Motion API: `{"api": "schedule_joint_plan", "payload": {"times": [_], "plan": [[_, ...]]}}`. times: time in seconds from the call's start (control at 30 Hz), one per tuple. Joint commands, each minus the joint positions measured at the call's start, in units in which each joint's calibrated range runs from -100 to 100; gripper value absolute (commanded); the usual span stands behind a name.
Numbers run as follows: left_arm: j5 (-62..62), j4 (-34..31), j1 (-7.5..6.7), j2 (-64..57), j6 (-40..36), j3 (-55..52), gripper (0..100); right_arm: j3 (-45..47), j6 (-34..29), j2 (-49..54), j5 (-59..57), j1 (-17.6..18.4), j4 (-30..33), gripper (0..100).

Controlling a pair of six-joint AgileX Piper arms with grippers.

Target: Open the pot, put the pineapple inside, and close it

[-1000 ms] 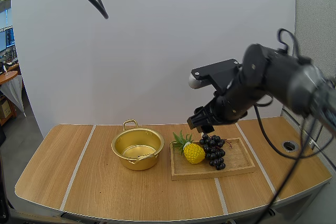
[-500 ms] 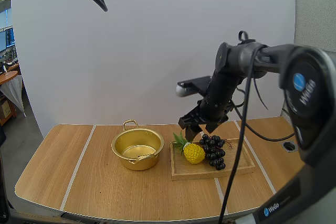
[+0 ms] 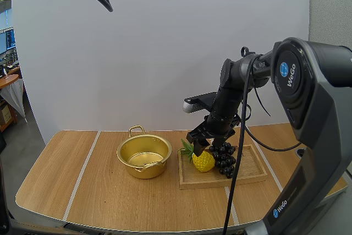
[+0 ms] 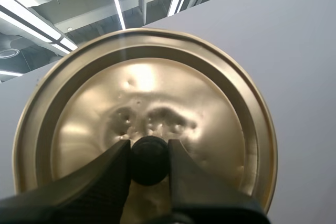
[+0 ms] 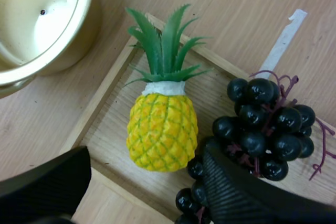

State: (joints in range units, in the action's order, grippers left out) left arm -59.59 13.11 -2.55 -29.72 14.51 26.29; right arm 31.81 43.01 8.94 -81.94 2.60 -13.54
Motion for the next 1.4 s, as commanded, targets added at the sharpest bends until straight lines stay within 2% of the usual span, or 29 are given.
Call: {"api": "schedule_joint_plan", "payload": {"times": [0.0,0.13,0.47,1.37], "plan": [[1.93,-0.30,-0.12,-0.20,-0.55,0.43,0,-0.37,0.97,-1.21,0.92,1.12,-0.39,100],[1.93,-0.30,-0.12,-0.20,-0.55,0.43,0,-0.37,0.46,-2.62,3.64,1.87,-0.13,100],[1.93,-0.30,-0.12,-0.20,-0.55,0.43,0,-0.37,-2.25,-2.88,7.34,1.87,5.23,100],[1.93,-0.30,-0.12,-0.20,-0.55,0.43,0,-0.37,-2.34,-12.96,13.31,1.87,4.03,100]]}}
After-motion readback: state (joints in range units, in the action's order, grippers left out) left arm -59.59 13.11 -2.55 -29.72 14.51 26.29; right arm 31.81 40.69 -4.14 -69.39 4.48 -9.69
